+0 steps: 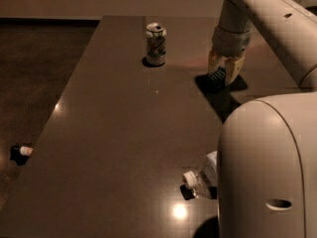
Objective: Pick rxbar blueberry
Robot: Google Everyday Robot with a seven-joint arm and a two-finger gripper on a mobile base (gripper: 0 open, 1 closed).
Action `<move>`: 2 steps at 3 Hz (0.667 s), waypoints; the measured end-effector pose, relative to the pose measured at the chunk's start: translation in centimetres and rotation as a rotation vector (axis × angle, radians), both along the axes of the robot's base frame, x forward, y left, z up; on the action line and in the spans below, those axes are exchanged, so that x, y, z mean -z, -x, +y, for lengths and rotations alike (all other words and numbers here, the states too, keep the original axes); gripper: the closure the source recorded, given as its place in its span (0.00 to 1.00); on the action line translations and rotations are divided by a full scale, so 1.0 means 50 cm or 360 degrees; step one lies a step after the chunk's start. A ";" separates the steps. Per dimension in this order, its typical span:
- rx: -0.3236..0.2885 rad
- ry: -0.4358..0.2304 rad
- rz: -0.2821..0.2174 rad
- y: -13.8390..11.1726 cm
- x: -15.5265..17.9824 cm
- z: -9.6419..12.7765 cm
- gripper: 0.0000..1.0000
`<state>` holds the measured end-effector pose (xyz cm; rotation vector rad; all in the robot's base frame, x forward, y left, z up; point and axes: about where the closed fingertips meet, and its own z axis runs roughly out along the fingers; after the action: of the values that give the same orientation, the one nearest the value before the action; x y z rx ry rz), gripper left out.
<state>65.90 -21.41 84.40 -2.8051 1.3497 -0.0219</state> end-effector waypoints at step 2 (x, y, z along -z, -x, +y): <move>0.0065 -0.0021 -0.0146 0.023 -0.033 -0.032 0.97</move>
Offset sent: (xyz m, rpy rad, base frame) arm -0.1784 0.0357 0.1973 0.1560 -0.4802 0.0546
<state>64.74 -23.00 86.05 -2.7287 1.3816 -0.1398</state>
